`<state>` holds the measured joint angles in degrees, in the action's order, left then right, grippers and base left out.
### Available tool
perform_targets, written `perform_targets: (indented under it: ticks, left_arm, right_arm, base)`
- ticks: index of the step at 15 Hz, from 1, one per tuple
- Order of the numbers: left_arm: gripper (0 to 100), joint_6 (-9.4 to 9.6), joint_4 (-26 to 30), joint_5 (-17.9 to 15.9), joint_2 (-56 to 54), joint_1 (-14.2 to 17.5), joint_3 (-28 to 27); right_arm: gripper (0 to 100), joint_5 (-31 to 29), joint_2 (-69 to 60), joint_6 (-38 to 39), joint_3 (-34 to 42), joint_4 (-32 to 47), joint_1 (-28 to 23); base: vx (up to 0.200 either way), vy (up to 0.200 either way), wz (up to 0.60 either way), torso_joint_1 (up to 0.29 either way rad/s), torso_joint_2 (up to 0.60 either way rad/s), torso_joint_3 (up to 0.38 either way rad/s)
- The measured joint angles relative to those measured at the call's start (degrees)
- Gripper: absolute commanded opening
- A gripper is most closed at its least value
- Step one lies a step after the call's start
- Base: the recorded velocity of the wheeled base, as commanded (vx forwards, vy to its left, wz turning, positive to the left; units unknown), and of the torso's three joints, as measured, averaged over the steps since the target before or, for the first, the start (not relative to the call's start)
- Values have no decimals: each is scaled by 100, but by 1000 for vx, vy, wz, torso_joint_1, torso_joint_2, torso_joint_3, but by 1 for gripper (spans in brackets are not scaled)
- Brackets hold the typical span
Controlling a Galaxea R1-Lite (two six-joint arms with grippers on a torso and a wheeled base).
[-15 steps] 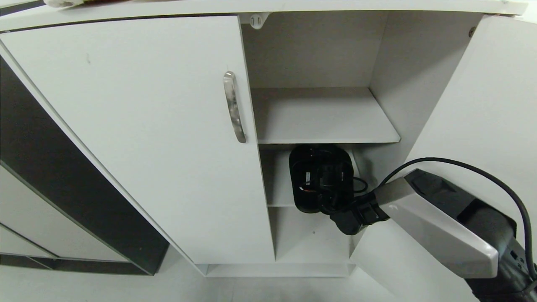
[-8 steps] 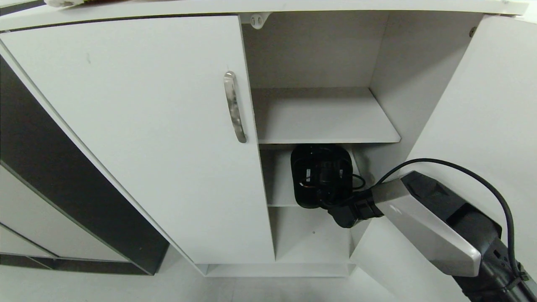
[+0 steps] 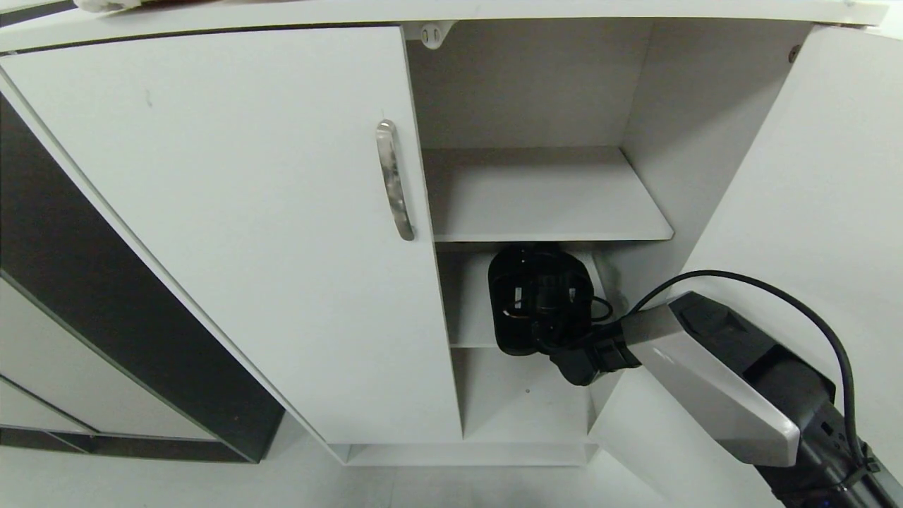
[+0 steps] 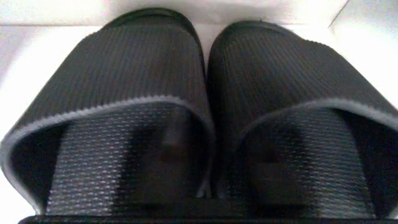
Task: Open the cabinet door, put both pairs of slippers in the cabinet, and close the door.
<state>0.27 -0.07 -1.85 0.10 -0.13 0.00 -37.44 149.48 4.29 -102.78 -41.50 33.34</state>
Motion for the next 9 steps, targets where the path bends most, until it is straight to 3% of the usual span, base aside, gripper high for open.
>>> perform_targets:
  ticks: [4,9]
  left_arm:
    - [0,-9,2,0,0,-2,0]
    - [0,-2,0,0,0,2,0]
  right_arm:
    - [100,-110,-223,22,564,-71,69]
    - [100,-299,-1153,16,2205,-845,356]
  base:
    - [0,0,0,0,0,0]
    - [0,0,0,0,0,0]
